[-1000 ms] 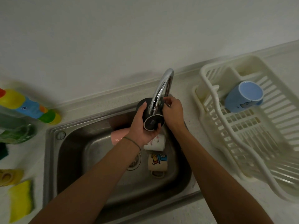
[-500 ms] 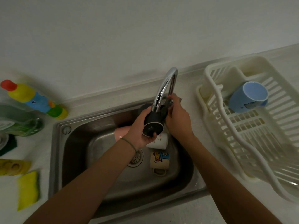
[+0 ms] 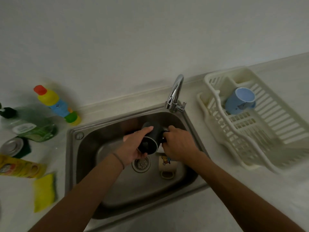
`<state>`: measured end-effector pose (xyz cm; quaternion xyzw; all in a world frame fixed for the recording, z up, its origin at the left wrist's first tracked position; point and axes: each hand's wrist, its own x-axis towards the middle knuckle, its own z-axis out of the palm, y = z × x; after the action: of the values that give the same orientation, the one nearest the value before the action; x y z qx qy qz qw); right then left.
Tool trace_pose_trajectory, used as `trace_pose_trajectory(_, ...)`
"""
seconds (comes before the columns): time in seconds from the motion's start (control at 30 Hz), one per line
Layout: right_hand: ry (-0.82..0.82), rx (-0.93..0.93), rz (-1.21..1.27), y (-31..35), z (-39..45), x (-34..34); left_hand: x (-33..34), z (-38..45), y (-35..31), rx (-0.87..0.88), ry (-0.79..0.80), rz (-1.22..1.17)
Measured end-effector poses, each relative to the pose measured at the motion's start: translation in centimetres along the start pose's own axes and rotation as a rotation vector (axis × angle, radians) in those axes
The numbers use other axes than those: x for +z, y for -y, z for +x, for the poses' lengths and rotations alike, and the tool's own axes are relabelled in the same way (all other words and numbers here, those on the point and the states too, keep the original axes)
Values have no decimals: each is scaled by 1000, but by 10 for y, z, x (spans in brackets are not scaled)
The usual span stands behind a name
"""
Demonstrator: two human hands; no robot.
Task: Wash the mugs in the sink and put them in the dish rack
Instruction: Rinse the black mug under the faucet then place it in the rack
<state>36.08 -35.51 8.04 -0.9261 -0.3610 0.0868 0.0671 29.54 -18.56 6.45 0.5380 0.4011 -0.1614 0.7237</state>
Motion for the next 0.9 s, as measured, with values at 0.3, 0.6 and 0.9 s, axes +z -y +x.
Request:
trace_pose_trajectory(0.3, -20, 318, 262, -17, -28, -50, 44, -36, 15, 726, -110, 293)
trace_pose_trajectory(0.6, -70, 405, 441, -107, -47, -102, 141, -37, -26, 1083, -108, 488)
trace_pose_trajectory(0.9, -49, 401, 663, -240, -55, -130, 257, -17, -79, 1154, -188, 746)
